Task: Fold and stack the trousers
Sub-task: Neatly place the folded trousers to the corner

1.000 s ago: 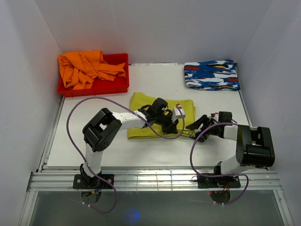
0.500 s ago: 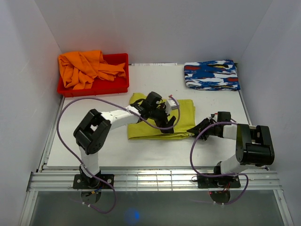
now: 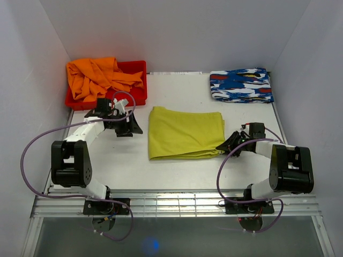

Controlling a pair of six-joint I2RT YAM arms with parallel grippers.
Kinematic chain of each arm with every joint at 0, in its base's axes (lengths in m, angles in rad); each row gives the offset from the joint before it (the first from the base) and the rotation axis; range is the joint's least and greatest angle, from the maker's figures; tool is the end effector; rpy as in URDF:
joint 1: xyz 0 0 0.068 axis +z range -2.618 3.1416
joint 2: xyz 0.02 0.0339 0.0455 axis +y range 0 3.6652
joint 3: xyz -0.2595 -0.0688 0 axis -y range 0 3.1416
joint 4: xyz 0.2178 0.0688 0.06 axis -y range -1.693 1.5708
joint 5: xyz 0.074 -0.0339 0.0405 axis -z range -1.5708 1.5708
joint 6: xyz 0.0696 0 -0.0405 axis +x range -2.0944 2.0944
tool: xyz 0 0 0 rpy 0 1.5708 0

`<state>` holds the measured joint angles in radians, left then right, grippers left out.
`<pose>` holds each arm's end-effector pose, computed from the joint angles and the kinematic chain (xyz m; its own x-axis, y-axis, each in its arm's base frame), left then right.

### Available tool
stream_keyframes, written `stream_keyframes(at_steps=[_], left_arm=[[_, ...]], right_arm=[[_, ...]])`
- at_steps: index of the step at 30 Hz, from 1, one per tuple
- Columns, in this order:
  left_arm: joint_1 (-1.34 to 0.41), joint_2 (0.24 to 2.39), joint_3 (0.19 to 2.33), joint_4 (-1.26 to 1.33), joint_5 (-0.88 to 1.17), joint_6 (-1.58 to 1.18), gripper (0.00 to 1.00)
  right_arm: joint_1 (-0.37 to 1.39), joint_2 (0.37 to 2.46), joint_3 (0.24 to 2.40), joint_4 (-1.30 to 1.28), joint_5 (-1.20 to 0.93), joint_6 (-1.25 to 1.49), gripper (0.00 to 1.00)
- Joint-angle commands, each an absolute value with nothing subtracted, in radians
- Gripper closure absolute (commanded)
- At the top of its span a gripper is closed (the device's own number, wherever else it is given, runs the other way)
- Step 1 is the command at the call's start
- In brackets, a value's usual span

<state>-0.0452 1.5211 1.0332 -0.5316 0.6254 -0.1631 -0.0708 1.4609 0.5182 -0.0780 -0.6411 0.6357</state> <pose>0.2938 -0.0541 0.2125 -0.8954 -0.0913 -0.4359 0.2002 0.7917 -0.5771 0.2383 0.0248 0.1198 -0.8357 0.5363 -0.1179 0.2995 0.6253 0.7206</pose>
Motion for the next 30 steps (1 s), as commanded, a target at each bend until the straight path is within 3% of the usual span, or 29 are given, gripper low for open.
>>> stream_keyframes(at_steps=[1,11,25,30], left_arm=[[-0.049,1.539,0.959,-0.626,0.703,-0.238,0.23],[-0.112,1.545,0.798,-0.431,0.644,-0.437,0.24],[-0.268,1.689,0.813,-0.288,0.548,-0.560,0.32],[-0.308,1.710,0.824,-0.270,0.548,-0.581,0.46]], right_arm=[[-0.075,1.443,0.558,-0.130,-0.592,0.551,0.92],[-0.063,1.440,0.577,-0.133,-0.574,0.511,0.92],[-0.057,1.439,0.575,-0.129,-0.569,0.486,0.92],[-0.055,1.428,0.583,-0.132,-0.568,0.485,0.92]])
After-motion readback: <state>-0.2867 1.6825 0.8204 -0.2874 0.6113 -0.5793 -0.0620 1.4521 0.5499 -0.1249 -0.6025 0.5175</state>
